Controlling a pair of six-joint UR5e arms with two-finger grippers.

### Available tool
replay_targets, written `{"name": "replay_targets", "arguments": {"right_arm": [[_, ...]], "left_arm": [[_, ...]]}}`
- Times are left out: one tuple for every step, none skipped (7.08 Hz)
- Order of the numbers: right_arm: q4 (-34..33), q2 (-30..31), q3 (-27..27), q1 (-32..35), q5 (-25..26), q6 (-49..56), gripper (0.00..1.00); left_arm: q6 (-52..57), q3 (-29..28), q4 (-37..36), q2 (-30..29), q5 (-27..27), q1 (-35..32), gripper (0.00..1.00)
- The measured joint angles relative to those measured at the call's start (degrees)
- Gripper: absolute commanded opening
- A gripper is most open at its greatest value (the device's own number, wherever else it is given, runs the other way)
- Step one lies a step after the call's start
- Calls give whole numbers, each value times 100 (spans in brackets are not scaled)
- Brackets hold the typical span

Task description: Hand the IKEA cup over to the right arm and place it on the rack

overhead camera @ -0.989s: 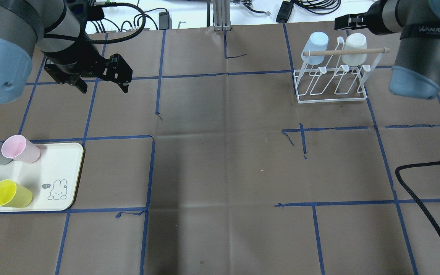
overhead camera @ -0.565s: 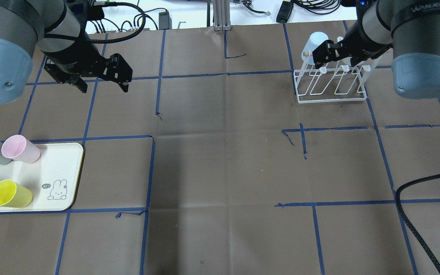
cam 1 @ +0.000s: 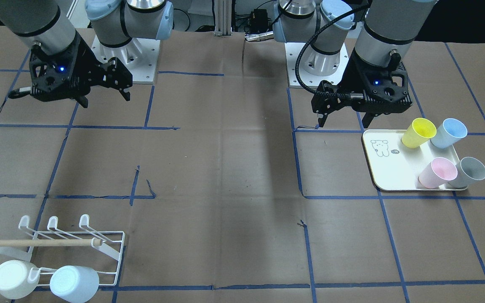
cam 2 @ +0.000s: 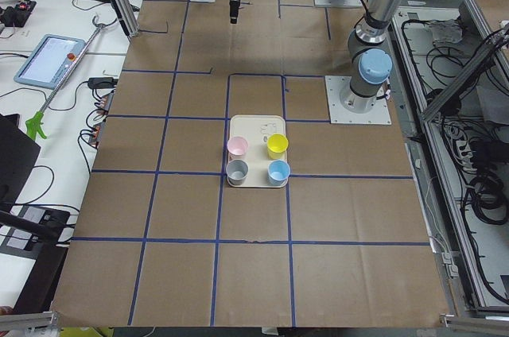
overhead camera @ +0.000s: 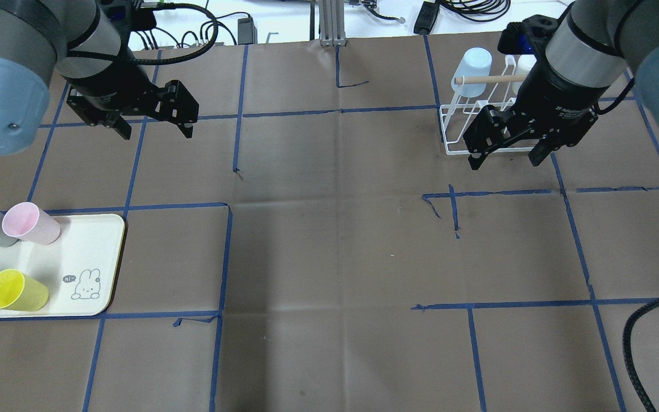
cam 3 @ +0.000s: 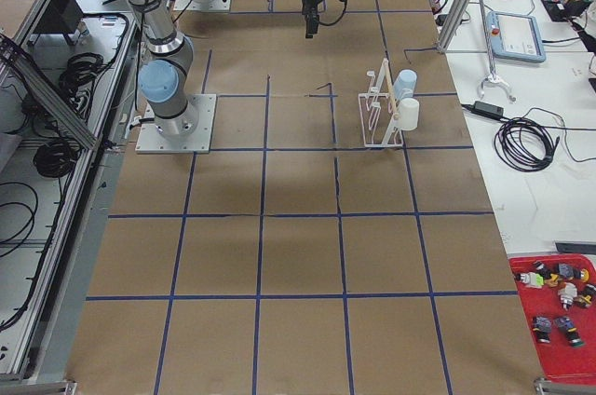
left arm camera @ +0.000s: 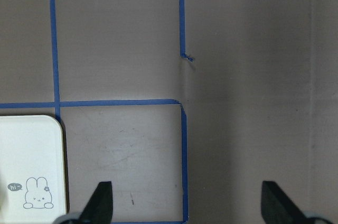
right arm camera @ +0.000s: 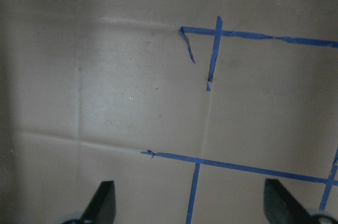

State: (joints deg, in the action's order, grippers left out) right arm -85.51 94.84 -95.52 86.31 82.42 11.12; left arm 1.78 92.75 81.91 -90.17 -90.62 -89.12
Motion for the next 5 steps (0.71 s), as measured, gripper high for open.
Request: {"name": "replay_targets", "arguments": {"right_arm": [[165, 189, 25, 61, 132, 7, 100], [228, 303, 14, 97, 384, -11, 100], [251, 350, -25, 119, 563, -97, 100], [213, 360, -130, 156, 672, -301, 100], [51, 338, -258, 215, 738, -521, 100]], "left_arm": [[-22, -1, 0, -5, 0, 0, 99], [-32, -1, 0, -7, 0, 0, 99], [-36, -2, 0, -9, 0, 0, 99], [-37, -2, 0, -9, 0, 0, 99], [-37, -3, 0, -9, 0, 0, 99]]}}
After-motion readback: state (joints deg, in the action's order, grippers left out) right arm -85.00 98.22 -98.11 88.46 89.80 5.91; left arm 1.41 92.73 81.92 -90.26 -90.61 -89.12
